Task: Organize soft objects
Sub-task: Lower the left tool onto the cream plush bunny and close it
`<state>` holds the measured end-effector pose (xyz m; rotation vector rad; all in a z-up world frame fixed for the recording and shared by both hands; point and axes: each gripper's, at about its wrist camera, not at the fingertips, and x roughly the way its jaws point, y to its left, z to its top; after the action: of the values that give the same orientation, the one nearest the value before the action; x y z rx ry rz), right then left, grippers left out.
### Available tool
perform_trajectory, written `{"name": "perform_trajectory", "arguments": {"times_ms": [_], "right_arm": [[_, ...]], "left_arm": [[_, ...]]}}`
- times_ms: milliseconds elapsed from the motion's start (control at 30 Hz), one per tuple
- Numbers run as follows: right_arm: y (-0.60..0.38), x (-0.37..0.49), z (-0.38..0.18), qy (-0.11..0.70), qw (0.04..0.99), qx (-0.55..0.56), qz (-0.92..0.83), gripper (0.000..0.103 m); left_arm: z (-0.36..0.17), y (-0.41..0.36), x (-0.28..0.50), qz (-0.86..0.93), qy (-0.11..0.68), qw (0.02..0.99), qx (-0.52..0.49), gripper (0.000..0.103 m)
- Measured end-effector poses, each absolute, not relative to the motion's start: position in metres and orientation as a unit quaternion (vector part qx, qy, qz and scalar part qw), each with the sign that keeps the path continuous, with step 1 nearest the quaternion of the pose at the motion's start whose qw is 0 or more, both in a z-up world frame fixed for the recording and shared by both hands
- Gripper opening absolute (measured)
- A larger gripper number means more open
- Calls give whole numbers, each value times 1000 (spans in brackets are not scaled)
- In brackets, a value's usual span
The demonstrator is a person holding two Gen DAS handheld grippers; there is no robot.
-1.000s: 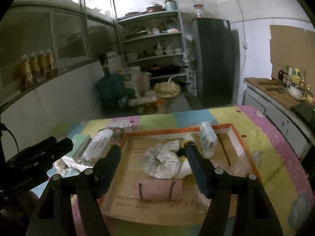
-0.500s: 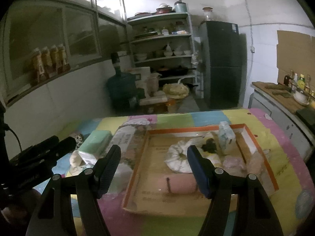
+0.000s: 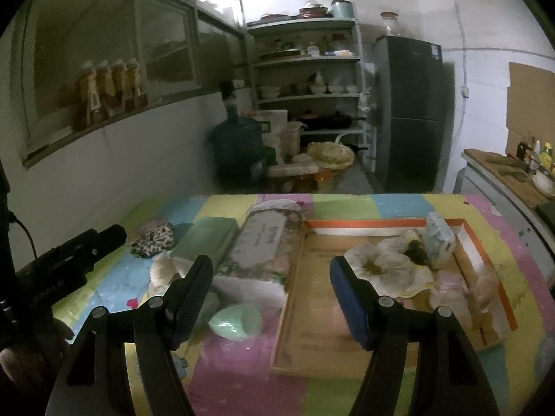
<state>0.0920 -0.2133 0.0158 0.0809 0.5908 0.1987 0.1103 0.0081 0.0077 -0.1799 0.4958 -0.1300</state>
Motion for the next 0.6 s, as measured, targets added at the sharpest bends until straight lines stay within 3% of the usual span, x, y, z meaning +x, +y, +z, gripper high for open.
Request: {"name": "perform_trajectory", "arguments": {"times_ms": [600], "right_arm": [[-156,101,-8,319,936,28,143,72]], "left_arm": [[-14,60,117,-76,272,956,-83,77]]}}
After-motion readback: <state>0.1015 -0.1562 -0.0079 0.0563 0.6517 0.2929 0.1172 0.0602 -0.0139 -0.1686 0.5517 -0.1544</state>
